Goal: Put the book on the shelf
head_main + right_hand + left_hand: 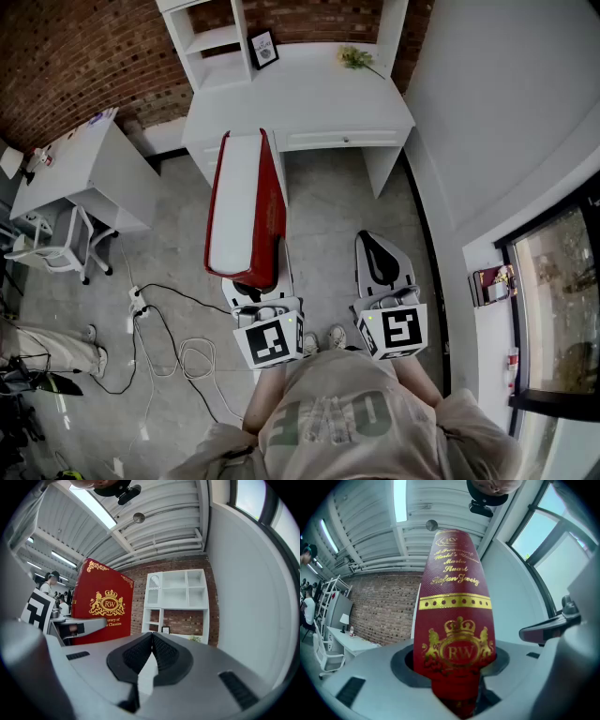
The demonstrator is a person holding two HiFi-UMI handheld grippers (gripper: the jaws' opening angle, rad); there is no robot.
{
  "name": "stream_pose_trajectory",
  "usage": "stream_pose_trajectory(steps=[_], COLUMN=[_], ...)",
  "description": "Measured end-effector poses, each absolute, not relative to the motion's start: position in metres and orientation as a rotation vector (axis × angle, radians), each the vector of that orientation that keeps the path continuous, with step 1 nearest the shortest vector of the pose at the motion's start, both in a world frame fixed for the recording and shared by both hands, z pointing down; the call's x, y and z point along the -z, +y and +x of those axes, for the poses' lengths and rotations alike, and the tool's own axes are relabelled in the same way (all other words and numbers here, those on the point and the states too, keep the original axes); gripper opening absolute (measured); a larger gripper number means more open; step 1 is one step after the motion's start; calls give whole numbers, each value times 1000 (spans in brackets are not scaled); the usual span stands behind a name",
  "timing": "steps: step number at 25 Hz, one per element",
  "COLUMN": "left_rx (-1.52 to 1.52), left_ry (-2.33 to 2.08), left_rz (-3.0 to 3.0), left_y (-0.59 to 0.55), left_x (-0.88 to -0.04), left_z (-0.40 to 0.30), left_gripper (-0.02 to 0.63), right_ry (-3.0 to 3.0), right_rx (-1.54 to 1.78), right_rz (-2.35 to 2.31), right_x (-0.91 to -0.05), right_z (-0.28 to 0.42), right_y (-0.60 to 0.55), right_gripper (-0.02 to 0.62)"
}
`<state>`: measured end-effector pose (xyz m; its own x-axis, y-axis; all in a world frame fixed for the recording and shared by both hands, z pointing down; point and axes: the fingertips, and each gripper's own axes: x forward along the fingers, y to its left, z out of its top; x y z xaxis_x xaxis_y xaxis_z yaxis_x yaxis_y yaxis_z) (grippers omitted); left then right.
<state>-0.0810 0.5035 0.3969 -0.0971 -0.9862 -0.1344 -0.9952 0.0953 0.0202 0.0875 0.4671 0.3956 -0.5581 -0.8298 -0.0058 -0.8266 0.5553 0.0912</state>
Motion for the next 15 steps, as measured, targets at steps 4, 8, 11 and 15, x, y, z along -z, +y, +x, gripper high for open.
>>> stream_pose_trajectory(steps=[4, 8, 11, 15], left_rx=[-155, -160, -161, -164], left_ry=[2256, 2243, 2238, 2241], left_rz=[-2053, -2056, -2060, -2046], left_y=[498, 497, 494, 488], left_x=[-399, -397, -396, -394], left_z=[-78, -73, -69, -63], left_gripper=[239, 239, 239, 239], right_ry=[-2731, -2732, -2738, -2760], right_rx=[115, 108, 94, 47], right_rz=[1468, 1475, 1487, 1524], right_x=[-401, -402, -403, -404], right_z=[91, 96, 101, 113], right_y=[464, 462, 460, 451], right_gripper=[15, 15, 15, 15])
